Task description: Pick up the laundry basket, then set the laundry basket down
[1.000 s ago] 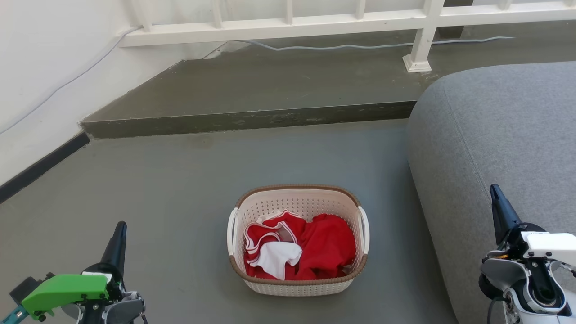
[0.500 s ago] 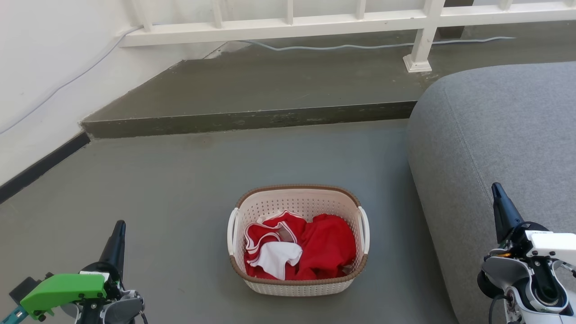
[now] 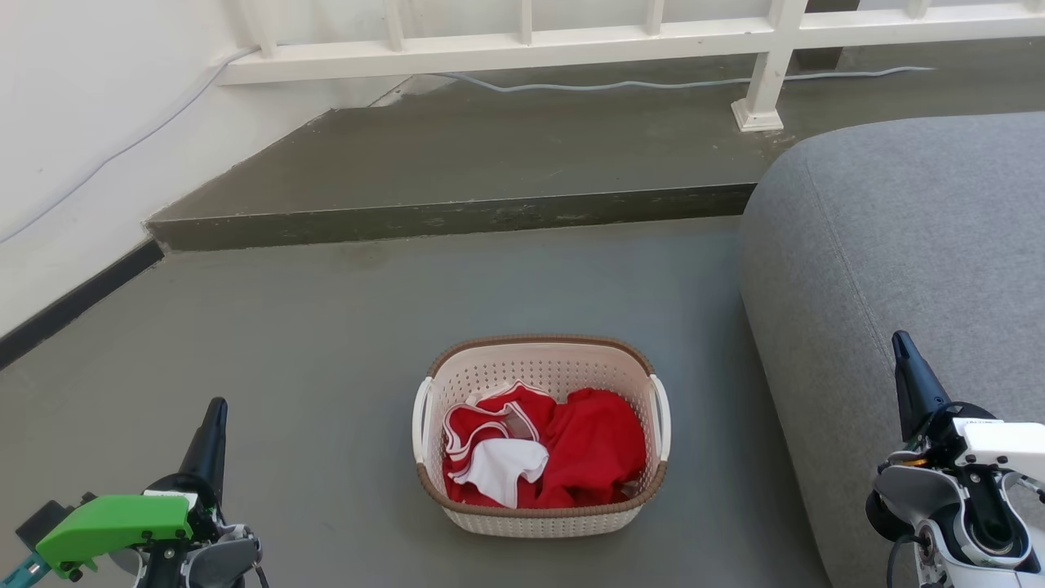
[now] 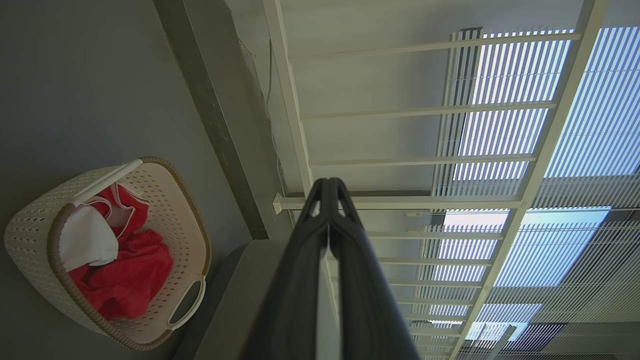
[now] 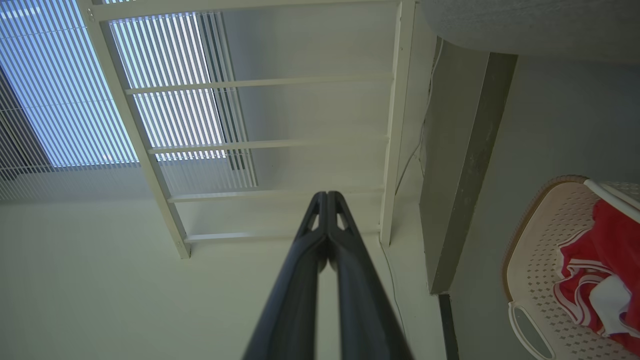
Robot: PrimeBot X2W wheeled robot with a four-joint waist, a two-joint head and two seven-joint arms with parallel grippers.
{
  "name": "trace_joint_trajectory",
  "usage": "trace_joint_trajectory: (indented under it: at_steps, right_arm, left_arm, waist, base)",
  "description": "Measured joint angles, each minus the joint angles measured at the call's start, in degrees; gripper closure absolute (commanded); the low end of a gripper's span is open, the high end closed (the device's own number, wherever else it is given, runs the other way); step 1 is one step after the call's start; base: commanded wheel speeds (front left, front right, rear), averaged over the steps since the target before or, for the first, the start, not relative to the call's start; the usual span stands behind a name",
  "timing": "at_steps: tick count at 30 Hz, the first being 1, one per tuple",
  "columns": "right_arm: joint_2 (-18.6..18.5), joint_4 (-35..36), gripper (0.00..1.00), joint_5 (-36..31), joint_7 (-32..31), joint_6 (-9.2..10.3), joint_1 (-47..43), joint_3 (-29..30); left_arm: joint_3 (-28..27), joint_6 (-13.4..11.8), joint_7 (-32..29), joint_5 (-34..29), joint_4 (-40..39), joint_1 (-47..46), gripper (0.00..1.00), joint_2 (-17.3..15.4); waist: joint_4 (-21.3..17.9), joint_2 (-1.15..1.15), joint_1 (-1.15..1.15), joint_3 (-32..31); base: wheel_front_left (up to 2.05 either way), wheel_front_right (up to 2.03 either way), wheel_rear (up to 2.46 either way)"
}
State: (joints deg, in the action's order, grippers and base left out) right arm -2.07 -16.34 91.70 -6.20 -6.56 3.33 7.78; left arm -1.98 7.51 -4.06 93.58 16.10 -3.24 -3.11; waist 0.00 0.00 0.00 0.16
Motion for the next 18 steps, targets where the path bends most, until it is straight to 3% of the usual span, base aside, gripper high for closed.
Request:
trace_joint_trajectory:
  at_steps: [18]
  right_arm:
    - [0.0,0.1,1.00,0.0,0.0,0.00,0.0,0.0]
  left_arm:
    - [0.0,0.0,0.0,0.0,-0.1,0.0,1.00,0.0]
  waist:
    - [0.0,0.00,0.00,0.0]
  base:
    - [0.00,0.00,0.00]
